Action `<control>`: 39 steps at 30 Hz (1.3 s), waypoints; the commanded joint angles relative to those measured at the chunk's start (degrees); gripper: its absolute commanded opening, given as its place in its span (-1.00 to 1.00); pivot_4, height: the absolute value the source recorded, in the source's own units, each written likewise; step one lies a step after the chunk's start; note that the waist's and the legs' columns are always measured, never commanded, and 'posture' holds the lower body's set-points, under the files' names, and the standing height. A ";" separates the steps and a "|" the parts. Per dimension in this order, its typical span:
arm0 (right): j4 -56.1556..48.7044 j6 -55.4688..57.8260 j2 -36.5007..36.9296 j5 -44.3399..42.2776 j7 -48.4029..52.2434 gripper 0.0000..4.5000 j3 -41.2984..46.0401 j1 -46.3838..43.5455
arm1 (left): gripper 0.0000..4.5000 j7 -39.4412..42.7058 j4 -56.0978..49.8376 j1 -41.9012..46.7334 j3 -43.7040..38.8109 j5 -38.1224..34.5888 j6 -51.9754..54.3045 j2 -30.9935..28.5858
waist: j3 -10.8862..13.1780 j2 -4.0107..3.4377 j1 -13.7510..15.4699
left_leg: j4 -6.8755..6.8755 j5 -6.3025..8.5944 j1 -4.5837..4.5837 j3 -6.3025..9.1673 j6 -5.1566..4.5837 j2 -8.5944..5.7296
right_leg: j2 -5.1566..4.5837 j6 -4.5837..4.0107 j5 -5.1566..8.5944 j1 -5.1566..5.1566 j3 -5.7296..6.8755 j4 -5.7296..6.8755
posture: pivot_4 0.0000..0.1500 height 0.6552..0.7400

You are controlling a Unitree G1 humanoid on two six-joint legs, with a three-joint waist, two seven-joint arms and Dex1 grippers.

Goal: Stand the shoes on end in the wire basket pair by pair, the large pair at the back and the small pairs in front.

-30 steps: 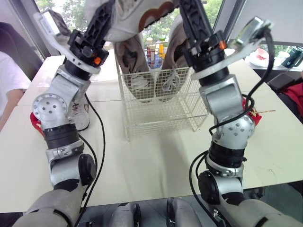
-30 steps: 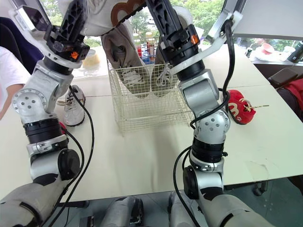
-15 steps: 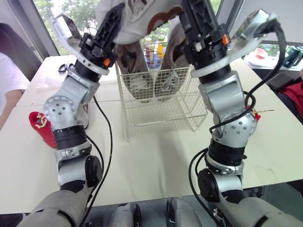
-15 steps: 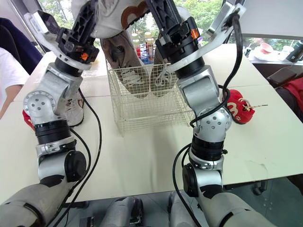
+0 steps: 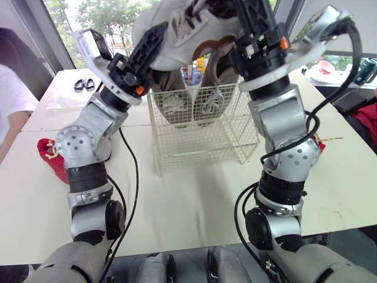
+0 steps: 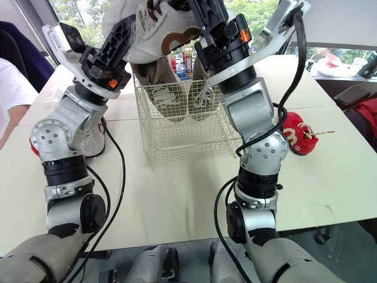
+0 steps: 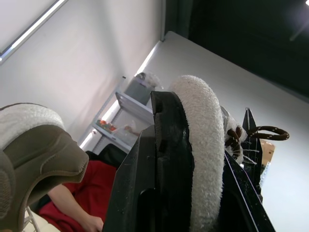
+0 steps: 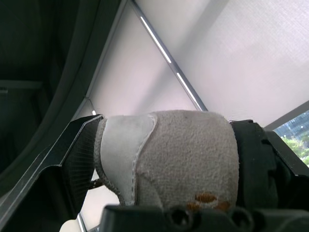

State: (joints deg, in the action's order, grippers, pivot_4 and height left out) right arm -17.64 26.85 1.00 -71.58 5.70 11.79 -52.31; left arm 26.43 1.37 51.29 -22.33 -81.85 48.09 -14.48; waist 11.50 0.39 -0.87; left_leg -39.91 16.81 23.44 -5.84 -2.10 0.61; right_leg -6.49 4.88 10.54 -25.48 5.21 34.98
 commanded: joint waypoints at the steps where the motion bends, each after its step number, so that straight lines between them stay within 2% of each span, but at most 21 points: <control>1: -1.57 -1.44 -0.50 -0.52 0.09 0.87 0.16 -0.70 | -0.73 -0.01 -2.40 0.07 0.19 -0.89 -0.26 -0.54 | 0.00 0.00 0.08 | 0.00 0.00 0.00 0.00 0.00 0.00 | 0.00 0.00 0.00 0.00 0.00 0.00 | 1.00 1.00; 3: -1.72 -1.54 -0.53 -0.62 0.09 0.60 0.10 -0.64 | -0.73 -0.02 -2.63 -0.05 0.47 -0.61 -0.30 -0.56 | 0.00 0.00 0.08 | 0.00 0.01 0.00 0.00 -0.02 0.00 | 0.00 0.00 0.00 0.00 0.00 -0.01 | 1.00 1.00; 6: -1.86 -1.51 -0.39 -0.62 0.11 0.01 -0.02 -0.54 | -0.73 -0.12 -2.89 -0.07 0.72 -0.17 -0.43 -0.68 | 0.00 0.00 0.06 | 0.00 0.02 0.00 0.00 -0.03 0.00 | 0.00 0.00 0.00 0.00 0.00 -0.02 | 1.00 1.00; 8: -1.93 -1.33 -0.20 -0.68 0.13 -0.28 -0.13 -0.40 | -0.73 -0.12 -3.02 0.02 0.81 -0.15 -0.35 -0.93 | 0.00 0.00 0.04 | 0.00 0.03 0.00 0.00 -0.04 0.00 | 0.00 0.00 0.00 0.00 0.00 -0.07 | 1.00 1.00; 16: -2.12 -1.29 0.10 -0.62 0.17 -0.28 -0.36 -0.06 | -0.73 0.56 -3.96 -1.30 2.65 3.68 -0.35 -3.72 | 0.00 0.00 -0.02 | 0.01 0.03 0.00 0.00 -0.05 0.00 | 0.00 0.00 0.00 -0.01 0.00 -0.11 | 1.00 1.00; 19: -1.93 -1.27 0.27 -0.62 0.36 -0.29 -0.40 -0.19 | -0.22 1.35 -4.47 -1.93 3.26 5.10 -0.25 -5.12 | 0.00 -0.01 0.02 | 0.01 0.03 0.00 0.00 -0.05 0.00 | 0.00 -0.01 0.01 -0.01 0.00 -0.11 | 1.00 1.00; 22: -1.62 -1.30 0.38 -0.48 0.69 -0.29 -0.46 -0.37 | 0.49 1.37 -4.93 -2.31 4.42 8.37 -0.76 -6.75 | 0.00 -0.01 0.02 | 0.02 0.04 0.00 0.00 -0.06 0.00 | 0.00 -0.01 0.01 -0.01 0.00 -0.12 | 1.00 1.00; 23: -1.55 -1.56 0.49 -0.03 1.00 -0.29 -0.46 -0.58 | 0.66 3.06 -5.90 -3.38 5.96 11.38 -0.66 -9.06 | 0.00 -0.01 0.03 | 0.02 0.06 0.00 0.00 -0.09 0.01 | 0.00 -0.01 0.01 -0.01 0.00 -0.12 | 1.00 1.00; 24: -1.61 -1.80 0.73 0.48 1.47 -0.29 -0.48 -0.76 | 0.66 4.30 -6.69 -4.44 6.99 13.80 -0.60 -11.10 | 0.00 -0.01 -0.05 | 0.02 0.05 0.00 -0.01 -0.08 0.01 | 0.00 -0.01 0.01 -0.02 0.00 -0.12 | 1.00 1.00; 28: -3.21 -1.04 4.34 4.27 4.21 -0.29 -1.94 -1.21 | 0.66 9.74 -7.79 -7.94 5.29 12.84 2.69 -18.85 | 0.02 -0.03 -0.28 | 0.19 0.00 0.00 -0.06 0.01 0.02 | 0.00 -0.02 0.01 -0.14 -0.01 -0.12 | 1.00 1.00; 31: -3.79 -0.35 6.50 6.93 5.98 -0.29 -3.78 -1.13 | 0.66 12.02 -8.22 -9.73 5.12 13.11 3.74 -22.11 | 0.02 -0.03 -0.22 | 0.40 -0.07 0.01 -0.09 0.13 0.02 | 0.00 -0.03 0.02 -0.27 -0.02 -0.12 | 1.00 1.00; 36: -6.96 1.58 16.48 24.09 13.38 -0.29 -15.70 -1.28 | 0.66 13.61 -12.28 -14.19 3.40 12.56 6.25 -28.09 | 0.02 -0.03 -0.10 | 0.64 -0.17 0.02 -0.09 0.30 0.01 | 0.00 -0.03 0.03 -0.38 -0.03 -0.13 | 1.00 1.00; 38: 1.50 1.61 24.78 23.23 22.51 -0.29 -9.77 -4.61 | 0.66 13.70 -13.36 -14.93 2.84 11.60 6.86 -29.04 | 0.06 0.05 -0.01 | 0.68 -0.17 0.05 -0.12 0.30 0.01 | -0.01 -0.02 0.03 -0.43 -0.04 -0.14 | 1.00 1.00; 39: 12.53 1.07 31.25 22.23 30.66 -0.29 -5.32 -9.06 | 0.66 13.45 -13.73 -15.07 2.67 11.45 6.96 -29.21 | 0.07 0.06 0.24 | 0.67 -0.17 0.08 -0.12 0.29 -0.01 | -0.01 -0.02 0.03 -0.43 -0.05 -0.26 | 1.00 1.00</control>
State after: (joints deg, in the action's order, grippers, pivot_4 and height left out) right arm -14.41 29.55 26.63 -49.74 28.44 -1.90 -56.12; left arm 39.51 -10.15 36.04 -17.34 -69.07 54.90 -42.70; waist 11.57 0.44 -0.63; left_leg -39.25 16.68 23.51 -5.91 -1.88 0.61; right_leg -6.48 4.85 10.57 -25.80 5.20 34.57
